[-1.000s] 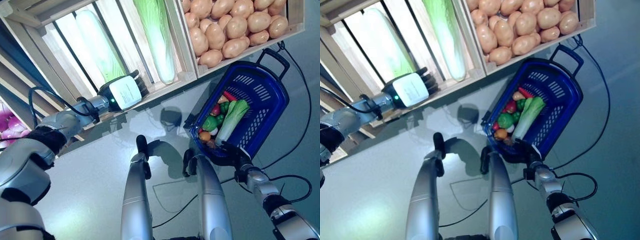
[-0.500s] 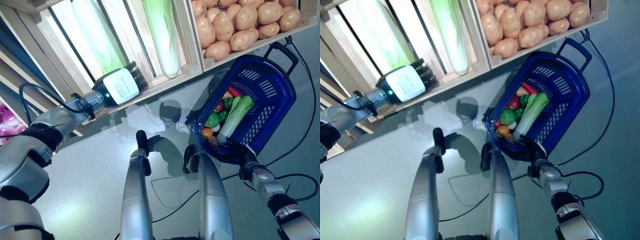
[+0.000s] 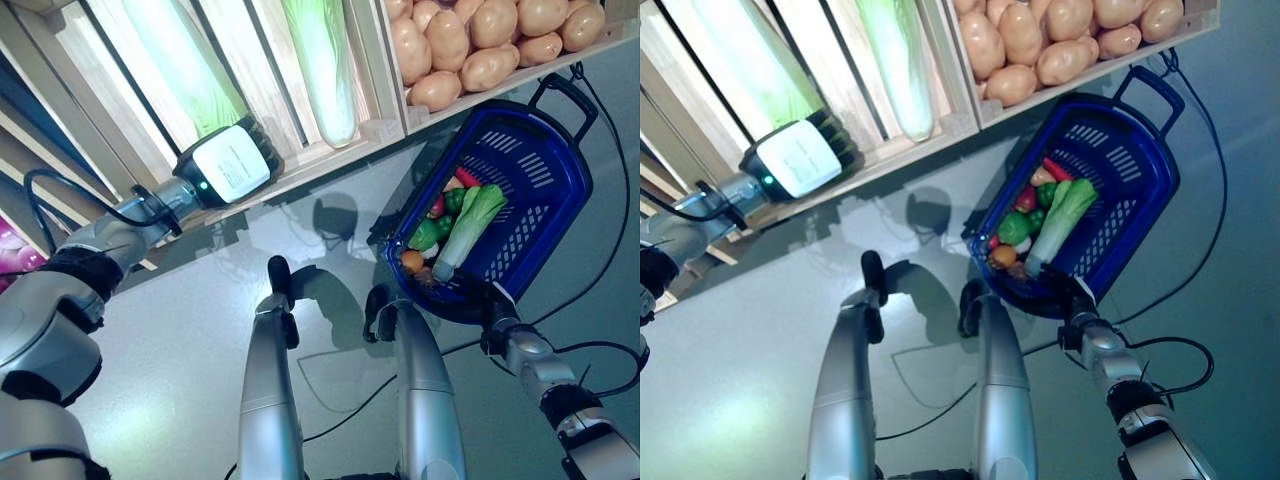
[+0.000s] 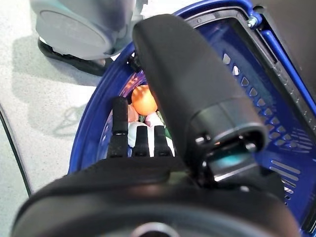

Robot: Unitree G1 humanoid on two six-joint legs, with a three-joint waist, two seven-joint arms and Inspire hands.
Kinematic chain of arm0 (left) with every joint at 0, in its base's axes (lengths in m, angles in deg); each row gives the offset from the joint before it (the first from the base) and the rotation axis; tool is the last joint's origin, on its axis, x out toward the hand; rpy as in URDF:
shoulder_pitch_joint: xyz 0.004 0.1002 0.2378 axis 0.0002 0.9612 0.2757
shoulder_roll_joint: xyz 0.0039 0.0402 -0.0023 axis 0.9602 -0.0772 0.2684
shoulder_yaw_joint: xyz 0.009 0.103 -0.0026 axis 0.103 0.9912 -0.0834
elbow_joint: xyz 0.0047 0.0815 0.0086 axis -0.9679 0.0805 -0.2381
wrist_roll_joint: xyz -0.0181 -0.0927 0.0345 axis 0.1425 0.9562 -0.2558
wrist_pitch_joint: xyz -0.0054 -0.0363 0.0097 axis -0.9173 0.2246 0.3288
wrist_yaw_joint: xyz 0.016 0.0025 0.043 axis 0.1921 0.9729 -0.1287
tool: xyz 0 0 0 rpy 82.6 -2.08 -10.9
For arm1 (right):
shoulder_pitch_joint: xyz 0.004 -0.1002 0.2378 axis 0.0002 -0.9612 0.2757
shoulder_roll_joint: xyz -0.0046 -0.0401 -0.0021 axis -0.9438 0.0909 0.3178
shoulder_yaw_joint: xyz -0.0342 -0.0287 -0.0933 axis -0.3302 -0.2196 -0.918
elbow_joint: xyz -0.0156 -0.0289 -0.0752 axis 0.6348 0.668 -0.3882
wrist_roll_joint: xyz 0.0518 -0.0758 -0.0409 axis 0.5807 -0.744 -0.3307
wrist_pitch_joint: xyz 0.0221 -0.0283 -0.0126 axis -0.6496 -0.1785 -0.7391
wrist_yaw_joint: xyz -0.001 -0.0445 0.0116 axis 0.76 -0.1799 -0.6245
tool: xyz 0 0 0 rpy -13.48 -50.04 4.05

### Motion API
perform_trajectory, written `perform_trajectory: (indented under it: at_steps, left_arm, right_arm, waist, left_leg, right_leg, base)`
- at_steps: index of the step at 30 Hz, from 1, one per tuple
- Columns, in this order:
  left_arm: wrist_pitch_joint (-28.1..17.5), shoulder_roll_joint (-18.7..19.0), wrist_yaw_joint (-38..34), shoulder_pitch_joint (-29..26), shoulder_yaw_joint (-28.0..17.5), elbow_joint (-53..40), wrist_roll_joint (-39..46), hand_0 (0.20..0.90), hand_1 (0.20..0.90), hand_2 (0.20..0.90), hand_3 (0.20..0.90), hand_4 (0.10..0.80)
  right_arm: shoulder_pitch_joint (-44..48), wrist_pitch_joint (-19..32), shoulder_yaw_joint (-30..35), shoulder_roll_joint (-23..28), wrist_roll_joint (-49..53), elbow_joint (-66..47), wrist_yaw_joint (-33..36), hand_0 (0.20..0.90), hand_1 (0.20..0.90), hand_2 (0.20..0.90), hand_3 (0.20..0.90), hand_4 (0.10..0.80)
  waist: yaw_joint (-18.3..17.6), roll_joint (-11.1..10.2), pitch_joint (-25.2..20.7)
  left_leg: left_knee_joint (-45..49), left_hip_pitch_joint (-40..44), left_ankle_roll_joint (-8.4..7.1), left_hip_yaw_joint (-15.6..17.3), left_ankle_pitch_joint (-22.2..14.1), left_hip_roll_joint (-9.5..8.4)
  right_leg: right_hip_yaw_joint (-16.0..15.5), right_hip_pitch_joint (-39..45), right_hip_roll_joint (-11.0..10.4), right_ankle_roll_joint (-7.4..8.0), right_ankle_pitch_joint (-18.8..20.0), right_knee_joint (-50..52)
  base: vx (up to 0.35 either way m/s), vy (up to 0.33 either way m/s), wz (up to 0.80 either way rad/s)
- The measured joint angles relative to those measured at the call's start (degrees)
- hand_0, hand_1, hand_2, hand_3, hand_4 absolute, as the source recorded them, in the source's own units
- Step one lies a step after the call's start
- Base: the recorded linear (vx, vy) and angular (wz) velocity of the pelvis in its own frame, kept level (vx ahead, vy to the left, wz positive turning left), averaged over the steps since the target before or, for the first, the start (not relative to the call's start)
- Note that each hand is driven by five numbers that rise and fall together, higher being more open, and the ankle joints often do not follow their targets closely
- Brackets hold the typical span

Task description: Put vegetables into the basket

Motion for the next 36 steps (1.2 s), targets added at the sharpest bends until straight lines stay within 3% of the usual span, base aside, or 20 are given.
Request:
perform_trajectory:
  at_steps: [15, 22, 25, 32, 33, 36]
  left_arm:
    - [0.2, -0.2, -0.7, 0.5, -1.7, -0.1, 0.5, 0.3, 0.3, 0.3, 0.3, 0.4]
    - [-0.4, -0.3, -7.3, 1.8, -2.8, -2.0, 2.4, 0.3, 0.3, 0.3, 0.3, 0.4]
    - [-1.4, -0.5, -10.2, 5.1, -7.0, -3.5, 7.7, 0.3, 0.3, 0.3, 0.3, 0.4]
    - [-5.6, -2.1, -13.3, 15.2, -22.5, -9.9, 20.3, 0.3, 0.3, 0.3, 0.3, 0.4]
    - [-6.7, -3.2, -13.4, 18.8, -26.1, -12.5, 23.3, 0.3, 0.3, 0.3, 0.3, 0.4]
    - [-10.0, -7.6, -13.4, 26.0, -30.9, -16.8, 30.4, 0.3, 0.3, 0.3, 0.3, 0.4]
  right_arm:
    - [-0.6, -0.8, 0.0, 0.0, 0.0, -0.7, 0.9, 0.9, 0.9, 0.9, 0.9, 0.8]
    - [-4.7, -0.9, 0.0, -0.7, 1.5, 0.3, 0.9, 0.9, 0.9, 0.9, 0.9, 0.8]
    - [-6.9, -0.7, 0.0, -2.3, 1.5, 0.7, 1.0, 0.9, 0.9, 0.9, 0.9, 0.8]
    - [-9.7, -0.6, 0.2, -5.9, 1.4, 0.5, 1.1, 0.9, 0.9, 0.9, 0.9, 0.8]
    - [-10.0, -0.6, 0.5, -6.6, 1.4, 0.0, 1.5, 0.9, 0.9, 0.9, 0.9, 0.8]
    - [-12.0, 0.3, 2.1, -8.0, 1.4, -1.3, 2.1, 0.9, 0.9, 0.9, 0.9, 0.8]
  waist:
    - [-0.2, -0.2, 0.0]
    - [0.5, -0.5, 0.0]
    - [0.4, -0.8, 0.0]
    - [1.5, -0.6, -0.3]
    - [1.6, -0.5, -0.3]
    - [3.5, 0.0, -0.7]
  left_leg:
    - [-0.6, 2.0, 0.01, 0.2, 0.0, 0.06]
    - [-11.0, 13.9, -1.1, 1.0, 0.9, -0.05]
    - [-15.8, 20.2, -1.28, 0.9, 2.3, -0.03]
    - [-23.6, 29.6, -1.52, 0.2, 5.1, -0.43]
    - [-25.1, 31.0, -1.61, 0.0, 5.5, -0.42]
    - [-27.7, 34.4, -1.76, -0.1, 5.8, -0.43]
  right_leg:
    - [0.1, 1.8, 0.0, 0.13, 0.1, -0.3]
    - [-0.5, 12.7, 1.1, 0.63, 2.2, -9.1]
    - [-1.1, 18.5, 1.7, 0.84, 2.7, -13.1]
    - [-2.7, 27.8, 2.2, 1.36, 3.0, -19.9]
    - [-3.2, 29.1, 2.3, 1.39, 3.0, -21.0]
    - [-3.7, 32.5, 2.5, 1.55, 3.0, -23.3]
  base:
    - [0.0, 0.0, 0.0]
    - [0.031, -0.05, 0.0]
    - [0.079, -0.045, -0.07]
    - [0.082, -0.044, 0.03]
    - [0.063, -0.041, 0.12]
    - [0.084, -0.036, 0.07]
